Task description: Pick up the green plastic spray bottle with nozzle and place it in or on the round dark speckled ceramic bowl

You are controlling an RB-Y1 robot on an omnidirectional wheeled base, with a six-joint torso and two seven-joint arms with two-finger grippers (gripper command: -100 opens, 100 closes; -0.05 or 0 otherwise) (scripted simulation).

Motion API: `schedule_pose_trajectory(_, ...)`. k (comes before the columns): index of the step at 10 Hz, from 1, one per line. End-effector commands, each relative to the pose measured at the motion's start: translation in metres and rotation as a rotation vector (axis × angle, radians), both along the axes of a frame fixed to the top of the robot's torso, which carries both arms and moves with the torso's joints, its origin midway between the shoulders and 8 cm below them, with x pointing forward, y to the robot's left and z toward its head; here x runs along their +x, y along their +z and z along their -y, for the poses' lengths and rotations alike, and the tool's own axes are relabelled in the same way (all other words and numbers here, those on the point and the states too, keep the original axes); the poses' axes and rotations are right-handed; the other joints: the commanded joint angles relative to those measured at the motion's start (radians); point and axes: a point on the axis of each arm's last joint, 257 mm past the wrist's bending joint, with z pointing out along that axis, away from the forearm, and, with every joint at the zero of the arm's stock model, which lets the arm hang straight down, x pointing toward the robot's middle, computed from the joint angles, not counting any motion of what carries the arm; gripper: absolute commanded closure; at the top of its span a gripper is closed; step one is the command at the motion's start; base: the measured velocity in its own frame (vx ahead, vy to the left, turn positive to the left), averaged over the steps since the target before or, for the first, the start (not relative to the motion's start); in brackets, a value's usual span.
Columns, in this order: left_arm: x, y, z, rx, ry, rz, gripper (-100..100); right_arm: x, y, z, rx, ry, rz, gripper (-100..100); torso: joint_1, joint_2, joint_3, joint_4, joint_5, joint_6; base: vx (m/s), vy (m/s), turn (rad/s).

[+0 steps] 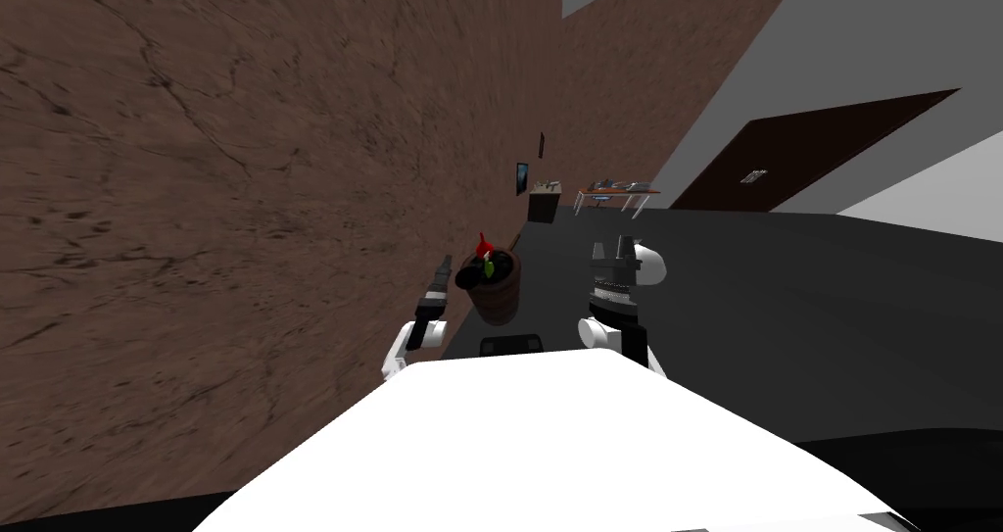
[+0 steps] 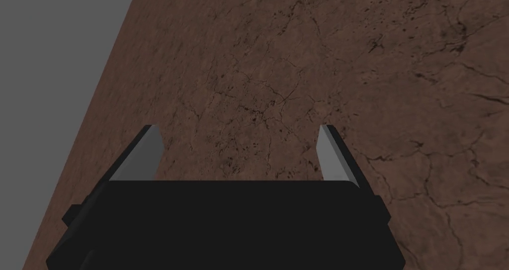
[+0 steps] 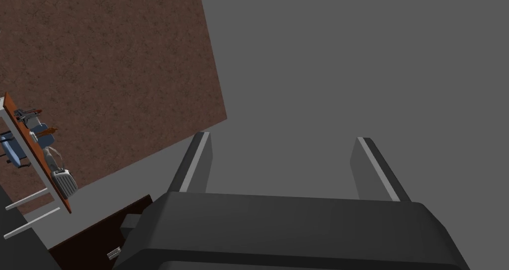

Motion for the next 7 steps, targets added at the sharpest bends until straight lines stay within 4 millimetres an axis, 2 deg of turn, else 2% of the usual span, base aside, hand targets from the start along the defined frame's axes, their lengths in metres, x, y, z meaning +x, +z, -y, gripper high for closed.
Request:
schedule_pose_trajectory(1, 0.004, -0.012, 0.0, 0.032, 0.009, -0.022, -100, 0.0, 0.0, 0.0, 0.0, 0.0, 0.0, 0, 0.0, 0.0, 0.0, 0.0, 0.0, 0.0, 0.019, -0.02, -0.028)
schedule_pose_trajectory(7, 0.031, -0.095, -0.004, 0.324, 0.046, -0.171, -100, 0.0, 0.0, 0.0, 0.0, 0.0, 0.0, 0, 0.0, -0.001, -0.001, 0.0, 0.0, 0.0, 0.037, -0.027, -0.097)
